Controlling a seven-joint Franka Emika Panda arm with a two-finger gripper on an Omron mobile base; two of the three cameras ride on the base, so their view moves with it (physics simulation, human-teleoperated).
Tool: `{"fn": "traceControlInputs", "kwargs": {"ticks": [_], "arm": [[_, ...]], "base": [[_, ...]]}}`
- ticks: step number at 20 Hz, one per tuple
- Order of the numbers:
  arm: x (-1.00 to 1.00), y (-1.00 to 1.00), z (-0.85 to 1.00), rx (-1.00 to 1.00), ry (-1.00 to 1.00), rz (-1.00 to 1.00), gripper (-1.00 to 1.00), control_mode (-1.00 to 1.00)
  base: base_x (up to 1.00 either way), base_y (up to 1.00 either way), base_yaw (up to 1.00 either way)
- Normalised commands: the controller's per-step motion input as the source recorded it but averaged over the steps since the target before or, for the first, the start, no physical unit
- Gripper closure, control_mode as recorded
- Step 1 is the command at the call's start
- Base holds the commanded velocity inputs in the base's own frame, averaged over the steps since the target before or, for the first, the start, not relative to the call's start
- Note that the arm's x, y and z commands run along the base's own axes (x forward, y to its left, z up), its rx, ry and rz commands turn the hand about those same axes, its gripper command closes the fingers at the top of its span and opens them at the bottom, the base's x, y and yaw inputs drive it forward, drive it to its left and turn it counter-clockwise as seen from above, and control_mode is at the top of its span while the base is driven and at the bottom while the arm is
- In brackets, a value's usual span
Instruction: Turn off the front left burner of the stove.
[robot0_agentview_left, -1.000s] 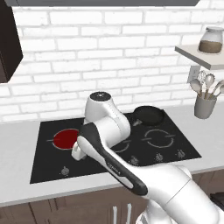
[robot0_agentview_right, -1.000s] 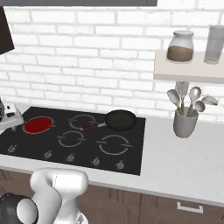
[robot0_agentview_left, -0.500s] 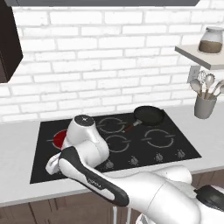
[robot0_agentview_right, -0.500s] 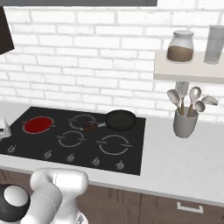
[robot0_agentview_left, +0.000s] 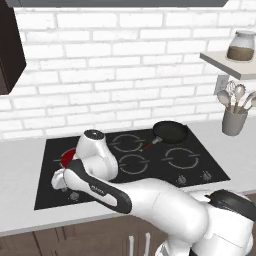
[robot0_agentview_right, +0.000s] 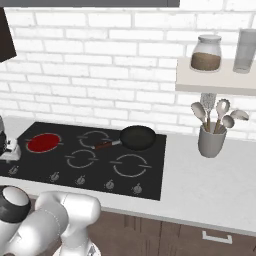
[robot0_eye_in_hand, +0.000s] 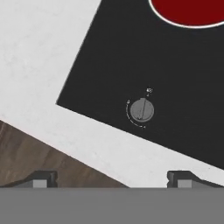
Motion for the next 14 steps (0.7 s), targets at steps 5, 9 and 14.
{"fn": "traceControlInputs", "kwargs": {"ticks": [5,9,14], "arm": [[0.26,0.00,-0.02,0.00,0.15,-0.05,-1.00,-1.00],[0.07,0.00,-0.24,-0.04,0.10,0.00,-1.00,-1.00],[0.05,0.00,-0.24,-0.05,0.16,-0.01,-1.00,-1.00]], "base": [[0.00,0.00,0.00],[0.00,0.00,0.00],[0.00,0.00,0.00]]}}
